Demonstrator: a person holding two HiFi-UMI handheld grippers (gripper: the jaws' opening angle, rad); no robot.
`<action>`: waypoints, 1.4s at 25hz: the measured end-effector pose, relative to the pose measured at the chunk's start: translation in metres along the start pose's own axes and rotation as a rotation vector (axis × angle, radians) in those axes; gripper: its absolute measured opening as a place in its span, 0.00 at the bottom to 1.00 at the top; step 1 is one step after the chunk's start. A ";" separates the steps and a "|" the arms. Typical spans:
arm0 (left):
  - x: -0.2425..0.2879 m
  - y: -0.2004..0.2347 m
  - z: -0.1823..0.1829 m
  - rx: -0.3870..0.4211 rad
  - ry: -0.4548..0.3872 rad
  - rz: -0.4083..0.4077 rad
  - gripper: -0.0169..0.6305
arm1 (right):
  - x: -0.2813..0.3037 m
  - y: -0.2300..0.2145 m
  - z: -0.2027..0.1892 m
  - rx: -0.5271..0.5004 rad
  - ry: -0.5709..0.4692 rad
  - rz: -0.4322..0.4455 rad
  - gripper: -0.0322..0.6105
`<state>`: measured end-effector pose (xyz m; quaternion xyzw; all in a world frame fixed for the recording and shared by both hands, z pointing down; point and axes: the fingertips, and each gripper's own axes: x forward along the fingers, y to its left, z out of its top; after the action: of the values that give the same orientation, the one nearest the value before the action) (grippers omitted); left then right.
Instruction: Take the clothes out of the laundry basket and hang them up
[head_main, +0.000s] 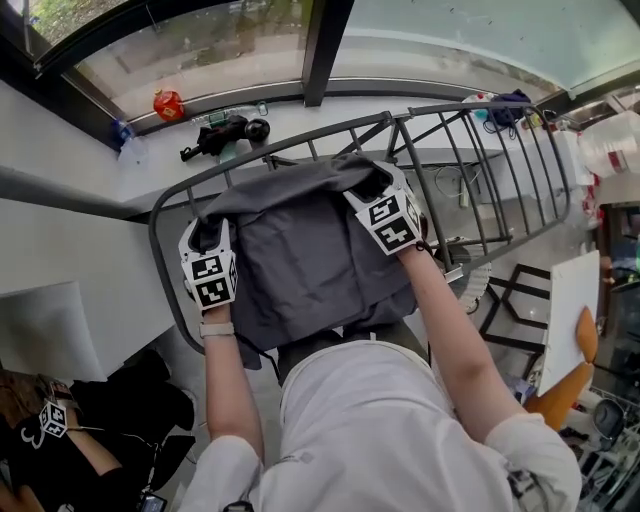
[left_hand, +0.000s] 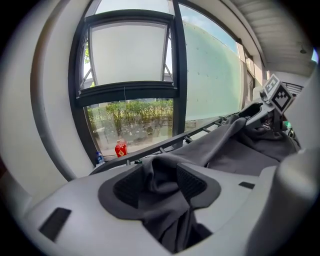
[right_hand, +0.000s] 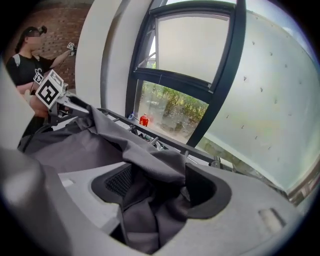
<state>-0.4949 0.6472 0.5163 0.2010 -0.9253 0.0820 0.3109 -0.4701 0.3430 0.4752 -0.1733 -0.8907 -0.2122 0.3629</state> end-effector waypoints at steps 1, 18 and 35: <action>-0.002 -0.001 -0.001 0.001 -0.002 0.001 0.33 | -0.005 0.001 -0.002 0.020 -0.007 -0.002 0.55; -0.103 -0.090 0.019 0.093 -0.160 0.037 0.35 | -0.155 0.003 -0.044 0.149 -0.321 -0.066 0.58; -0.227 -0.361 0.021 0.348 -0.274 -0.172 0.35 | -0.351 -0.008 -0.241 0.364 -0.509 -0.139 0.58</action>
<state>-0.1892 0.3870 0.3712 0.3388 -0.9103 0.1853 0.1487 -0.0977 0.1605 0.3762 -0.0917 -0.9859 -0.0233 0.1382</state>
